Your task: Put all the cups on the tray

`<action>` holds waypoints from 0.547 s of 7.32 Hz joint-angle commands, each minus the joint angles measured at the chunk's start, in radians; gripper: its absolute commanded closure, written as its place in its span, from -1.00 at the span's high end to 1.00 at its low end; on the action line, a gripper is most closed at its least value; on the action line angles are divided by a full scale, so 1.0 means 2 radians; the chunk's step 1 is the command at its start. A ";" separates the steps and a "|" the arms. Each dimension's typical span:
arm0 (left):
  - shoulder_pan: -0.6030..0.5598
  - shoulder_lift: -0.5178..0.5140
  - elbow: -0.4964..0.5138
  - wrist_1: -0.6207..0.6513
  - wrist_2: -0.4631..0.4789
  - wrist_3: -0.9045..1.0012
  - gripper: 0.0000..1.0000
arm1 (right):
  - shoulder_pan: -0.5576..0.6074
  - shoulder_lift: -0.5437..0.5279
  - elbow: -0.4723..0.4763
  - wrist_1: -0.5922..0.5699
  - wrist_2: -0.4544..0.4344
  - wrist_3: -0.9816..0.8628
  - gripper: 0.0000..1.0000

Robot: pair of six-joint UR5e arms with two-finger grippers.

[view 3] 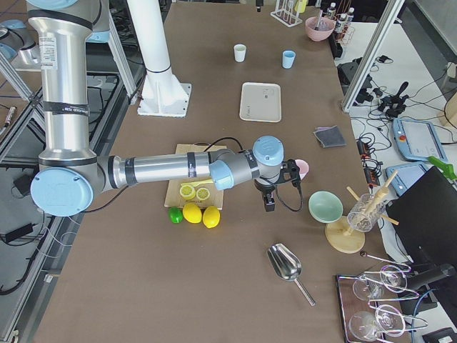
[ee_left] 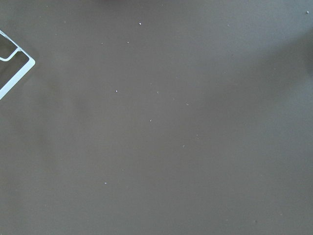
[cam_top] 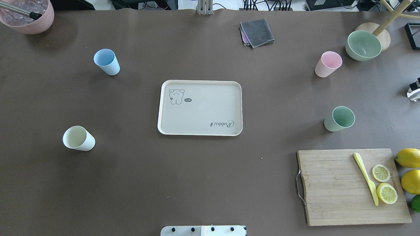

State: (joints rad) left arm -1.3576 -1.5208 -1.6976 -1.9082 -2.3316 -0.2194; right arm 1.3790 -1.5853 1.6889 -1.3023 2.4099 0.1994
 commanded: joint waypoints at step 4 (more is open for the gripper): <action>0.002 0.012 0.000 0.000 -0.003 -0.001 0.96 | 0.000 -0.001 0.002 0.001 0.000 0.000 1.00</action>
State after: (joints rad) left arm -1.3555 -1.5020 -1.6986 -1.9066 -2.3353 -0.2208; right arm 1.3791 -1.5876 1.6913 -1.3020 2.4107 0.1994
